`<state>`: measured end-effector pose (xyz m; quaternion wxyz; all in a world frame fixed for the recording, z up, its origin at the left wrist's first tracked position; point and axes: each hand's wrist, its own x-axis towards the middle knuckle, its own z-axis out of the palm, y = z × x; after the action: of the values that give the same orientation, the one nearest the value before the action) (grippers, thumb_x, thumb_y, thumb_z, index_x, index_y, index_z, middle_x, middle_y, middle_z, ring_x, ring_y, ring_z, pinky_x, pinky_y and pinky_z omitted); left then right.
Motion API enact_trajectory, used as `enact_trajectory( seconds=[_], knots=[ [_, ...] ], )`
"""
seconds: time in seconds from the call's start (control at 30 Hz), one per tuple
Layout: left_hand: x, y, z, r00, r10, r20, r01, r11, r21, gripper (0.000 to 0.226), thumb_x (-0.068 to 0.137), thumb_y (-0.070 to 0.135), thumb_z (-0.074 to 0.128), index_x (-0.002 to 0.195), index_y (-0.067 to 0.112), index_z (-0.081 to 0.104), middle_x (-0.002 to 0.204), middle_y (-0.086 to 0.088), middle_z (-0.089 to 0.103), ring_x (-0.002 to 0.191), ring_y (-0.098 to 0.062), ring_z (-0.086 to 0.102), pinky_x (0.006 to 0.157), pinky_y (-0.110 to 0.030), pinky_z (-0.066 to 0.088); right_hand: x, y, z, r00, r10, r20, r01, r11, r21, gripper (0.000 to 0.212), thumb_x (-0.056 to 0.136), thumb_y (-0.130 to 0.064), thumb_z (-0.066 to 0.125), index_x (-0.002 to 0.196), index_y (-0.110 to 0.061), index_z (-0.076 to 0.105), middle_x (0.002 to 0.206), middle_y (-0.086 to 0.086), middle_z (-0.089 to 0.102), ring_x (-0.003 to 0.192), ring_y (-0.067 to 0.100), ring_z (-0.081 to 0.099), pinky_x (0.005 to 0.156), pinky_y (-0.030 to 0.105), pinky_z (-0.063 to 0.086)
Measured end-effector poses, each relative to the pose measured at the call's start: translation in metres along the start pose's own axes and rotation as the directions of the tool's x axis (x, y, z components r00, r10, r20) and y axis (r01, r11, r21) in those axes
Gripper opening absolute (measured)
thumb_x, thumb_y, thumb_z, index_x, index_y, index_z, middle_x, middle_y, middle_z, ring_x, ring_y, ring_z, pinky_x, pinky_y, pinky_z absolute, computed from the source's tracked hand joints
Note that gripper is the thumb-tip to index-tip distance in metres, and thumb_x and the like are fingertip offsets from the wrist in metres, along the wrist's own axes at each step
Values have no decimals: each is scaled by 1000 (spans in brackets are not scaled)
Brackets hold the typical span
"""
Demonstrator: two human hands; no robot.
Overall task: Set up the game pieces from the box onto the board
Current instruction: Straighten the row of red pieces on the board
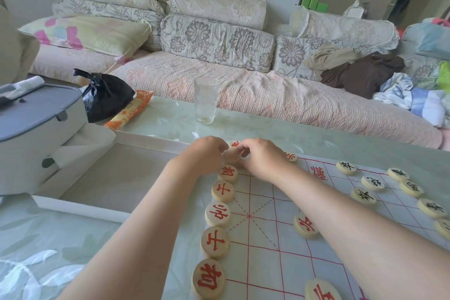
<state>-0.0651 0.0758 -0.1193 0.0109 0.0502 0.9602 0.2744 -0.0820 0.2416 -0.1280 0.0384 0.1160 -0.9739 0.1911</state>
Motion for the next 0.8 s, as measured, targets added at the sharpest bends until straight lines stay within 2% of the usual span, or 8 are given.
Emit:
enact_trajectory(
  seconds=[0.07, 0.13, 0.2, 0.33, 0.5, 0.57, 0.67, 0.8],
  knots=[
    [-1, 1, 1, 1000, 9, -5, -9, 1000, 15, 45, 90, 4, 43, 125, 24, 63, 130, 0, 58, 110, -22, 57, 81, -24, 44, 0, -3, 1, 1000, 9, 3, -9, 1000, 9, 15, 85, -37, 71, 100, -39, 68, 102, -16, 65, 98, 11, 61, 77, 27, 45],
    [-2, 0, 1, 1000, 0, -10, 1, 1000, 23, 44, 89, 4, 43, 120, 24, 66, 127, 0, 59, 100, -20, 56, 75, -22, 42, 1, -4, 0, 1000, 11, 2, -11, 1000, 1, 14, 87, -33, 70, 99, -39, 68, 105, -16, 66, 99, 12, 61, 76, 26, 44],
    [-1, -2, -1, 1000, -3, -17, 3, 1000, 27, 44, 88, 3, 42, 116, 25, 68, 125, 0, 60, 92, -18, 53, 73, -23, 42, 1, -3, 0, 1000, 8, 17, -8, 1000, 14, 15, 86, -32, 70, 99, -39, 68, 105, -16, 66, 98, 12, 60, 76, 26, 43],
    [-1, -2, 0, 1000, -6, -30, 6, 1000, 18, 45, 89, 3, 42, 118, 25, 67, 125, 2, 60, 91, -17, 54, 73, -23, 43, 0, -2, 1, 1000, -8, 23, 8, 999, 32, 16, 85, -32, 70, 99, -40, 68, 101, -17, 65, 95, 11, 60, 75, 27, 45],
    [3, -4, 2, 999, -18, -50, 19, 1000, 9, 39, 88, 5, 44, 104, 28, 71, 113, -1, 62, 80, -16, 51, 68, -24, 42, 5, 2, 2, 1000, -15, 17, 15, 1000, 23, 16, 86, -33, 68, 101, -39, 69, 102, -18, 64, 95, 9, 60, 76, 28, 47],
    [5, -6, 2, 999, -13, -49, 14, 1000, 10, 38, 89, 6, 44, 107, 27, 70, 114, 0, 61, 83, -16, 52, 70, -25, 43, 11, 5, -1, 1000, -2, -19, 3, 1000, 20, 17, 88, -28, 65, 101, -39, 65, 106, -18, 62, 95, 10, 59, 74, 27, 44],
    [8, -8, 1, 997, -10, -78, 8, 1000, -24, 42, 89, 6, 43, 119, 26, 64, 125, 2, 60, 109, -19, 56, 85, -24, 44, 26, 11, -9, 999, -34, -38, 32, 998, -60, 36, 87, -15, 61, 113, -40, 62, 120, -12, 59, 110, 14, 57, 83, 30, 46],
    [17, -10, -2, 989, -24, -148, 8, 994, -112, 40, 91, 7, 41, 122, 24, 62, 125, 5, 61, 116, -17, 54, 88, -21, 39, 50, 12, -14, 985, -100, 141, 124, 978, -171, 60, 89, -6, 55, 138, -39, 51, 147, -8, 45, 134, 17, 45, 104, 34, 41]
  ],
)
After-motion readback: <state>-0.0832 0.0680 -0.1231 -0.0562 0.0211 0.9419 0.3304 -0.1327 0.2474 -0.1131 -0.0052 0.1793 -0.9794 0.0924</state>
